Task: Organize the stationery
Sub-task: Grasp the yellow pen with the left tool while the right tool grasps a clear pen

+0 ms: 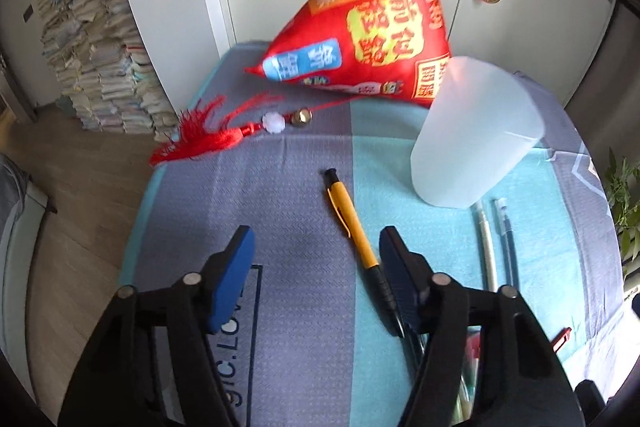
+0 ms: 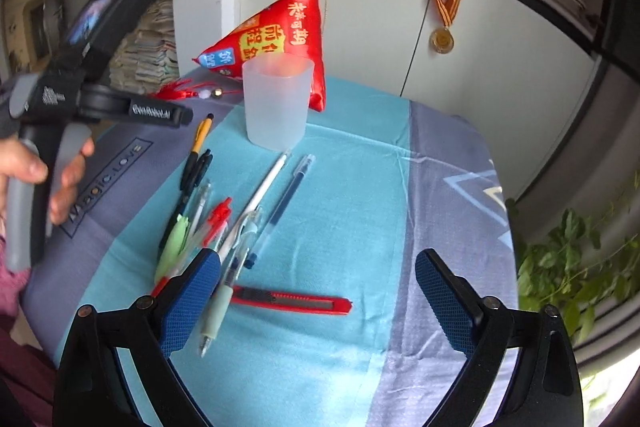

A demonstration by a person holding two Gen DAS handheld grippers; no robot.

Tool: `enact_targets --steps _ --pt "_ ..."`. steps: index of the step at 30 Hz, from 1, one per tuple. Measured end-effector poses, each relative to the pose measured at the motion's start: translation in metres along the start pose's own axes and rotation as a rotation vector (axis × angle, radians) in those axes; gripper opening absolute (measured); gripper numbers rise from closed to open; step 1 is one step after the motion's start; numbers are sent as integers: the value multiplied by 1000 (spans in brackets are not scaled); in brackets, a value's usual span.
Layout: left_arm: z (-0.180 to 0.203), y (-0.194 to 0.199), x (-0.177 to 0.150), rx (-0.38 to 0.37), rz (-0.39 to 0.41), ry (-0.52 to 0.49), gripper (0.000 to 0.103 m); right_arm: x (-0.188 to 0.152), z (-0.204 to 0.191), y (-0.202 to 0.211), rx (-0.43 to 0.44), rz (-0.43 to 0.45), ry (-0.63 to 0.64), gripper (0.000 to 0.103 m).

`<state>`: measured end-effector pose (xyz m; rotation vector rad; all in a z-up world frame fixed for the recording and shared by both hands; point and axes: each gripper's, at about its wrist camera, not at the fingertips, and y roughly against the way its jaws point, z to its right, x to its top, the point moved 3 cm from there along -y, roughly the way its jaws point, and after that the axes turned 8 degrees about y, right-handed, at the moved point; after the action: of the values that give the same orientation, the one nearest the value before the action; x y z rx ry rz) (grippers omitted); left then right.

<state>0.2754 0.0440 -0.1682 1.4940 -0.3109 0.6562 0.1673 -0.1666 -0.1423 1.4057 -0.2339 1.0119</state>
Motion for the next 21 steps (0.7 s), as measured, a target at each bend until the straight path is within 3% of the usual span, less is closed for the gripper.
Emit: enact_targets --steps 1,3,5,14,16,18,21 --pt "-2 -4 1 6 -12 12 59 1 0 -2 19 0 -12 79" --pt "-4 -11 3 8 -28 34 58 2 -1 -7 63 -15 -46 55" --pt "-4 -14 4 -2 -45 49 58 0 -3 -13 108 -38 -67 44" --pt "11 -39 9 18 -95 52 56 -4 -19 -26 204 -100 -97 44" --pt "12 -42 6 32 -93 45 41 -4 -23 -25 212 -104 -89 44" --pt "14 -39 4 21 -80 28 19 -4 -26 -27 213 -118 -84 44" --pt "14 -36 -1 8 -92 15 14 -5 -29 -31 238 -135 -89 44"
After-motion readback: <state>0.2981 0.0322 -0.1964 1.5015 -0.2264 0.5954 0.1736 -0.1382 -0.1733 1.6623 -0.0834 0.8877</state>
